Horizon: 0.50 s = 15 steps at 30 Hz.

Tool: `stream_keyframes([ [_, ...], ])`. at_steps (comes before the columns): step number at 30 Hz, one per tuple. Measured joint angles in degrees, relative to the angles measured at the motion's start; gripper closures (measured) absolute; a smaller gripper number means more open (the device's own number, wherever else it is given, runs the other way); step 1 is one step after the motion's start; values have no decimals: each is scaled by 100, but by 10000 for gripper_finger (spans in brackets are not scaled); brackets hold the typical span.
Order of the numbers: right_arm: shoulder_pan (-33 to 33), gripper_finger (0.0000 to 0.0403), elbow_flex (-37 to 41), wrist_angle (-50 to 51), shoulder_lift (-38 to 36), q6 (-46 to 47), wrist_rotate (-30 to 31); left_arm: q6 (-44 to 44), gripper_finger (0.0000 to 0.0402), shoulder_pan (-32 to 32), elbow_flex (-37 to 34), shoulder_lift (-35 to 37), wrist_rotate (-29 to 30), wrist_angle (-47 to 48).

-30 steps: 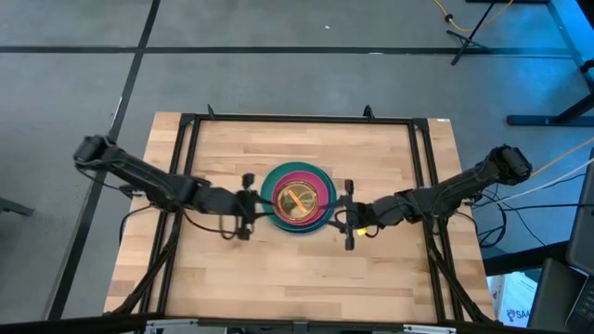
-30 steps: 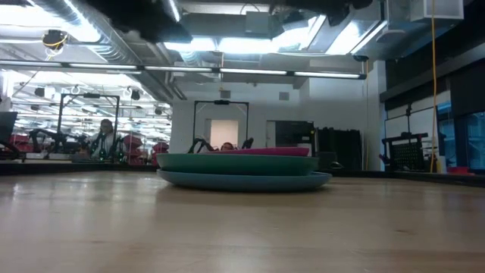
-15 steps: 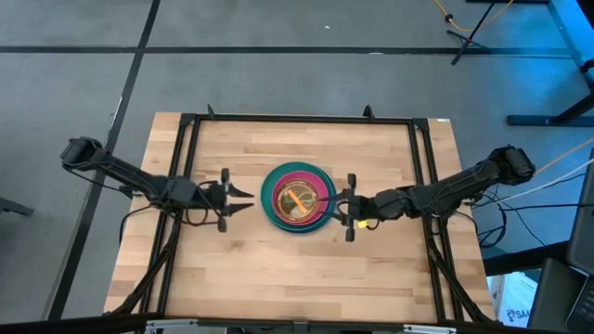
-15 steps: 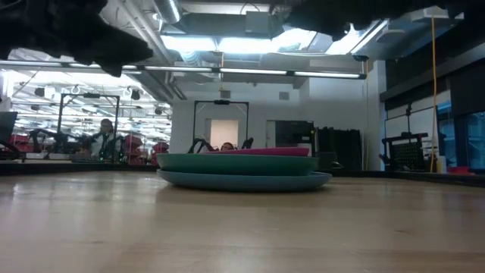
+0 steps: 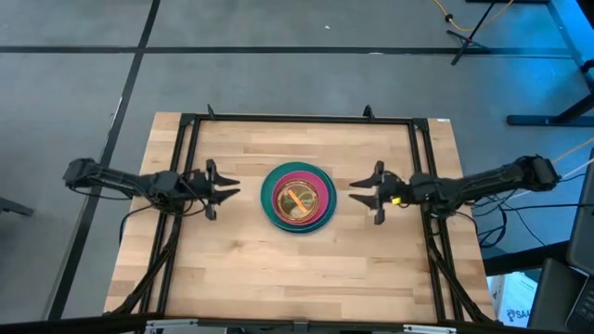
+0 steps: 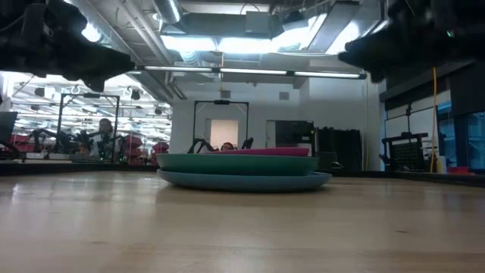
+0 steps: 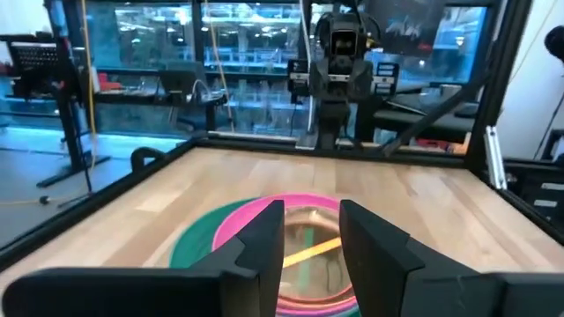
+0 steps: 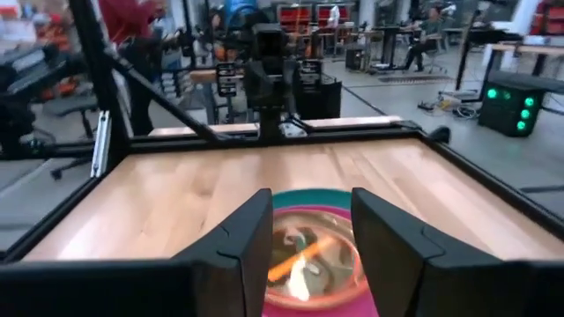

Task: Stack plastic plates
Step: Return to Home Position

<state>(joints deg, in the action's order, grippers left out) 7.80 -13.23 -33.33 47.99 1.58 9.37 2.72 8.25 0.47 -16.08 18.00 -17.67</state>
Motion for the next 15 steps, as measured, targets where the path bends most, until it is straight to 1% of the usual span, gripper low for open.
stream_keyframes([
  [4,-286,261,583,70,-849,267,3,103,296,-111,0,415,-71,331],
  [7,-354,286,876,103,-1645,273,25,122,296,-122,2,628,-76,446],
  [12,-333,342,970,1165,-2961,313,157,116,296,-122,2,904,-123,710],
  [15,-333,373,968,1937,-3669,441,206,103,296,-122,2,1026,-324,793],
])
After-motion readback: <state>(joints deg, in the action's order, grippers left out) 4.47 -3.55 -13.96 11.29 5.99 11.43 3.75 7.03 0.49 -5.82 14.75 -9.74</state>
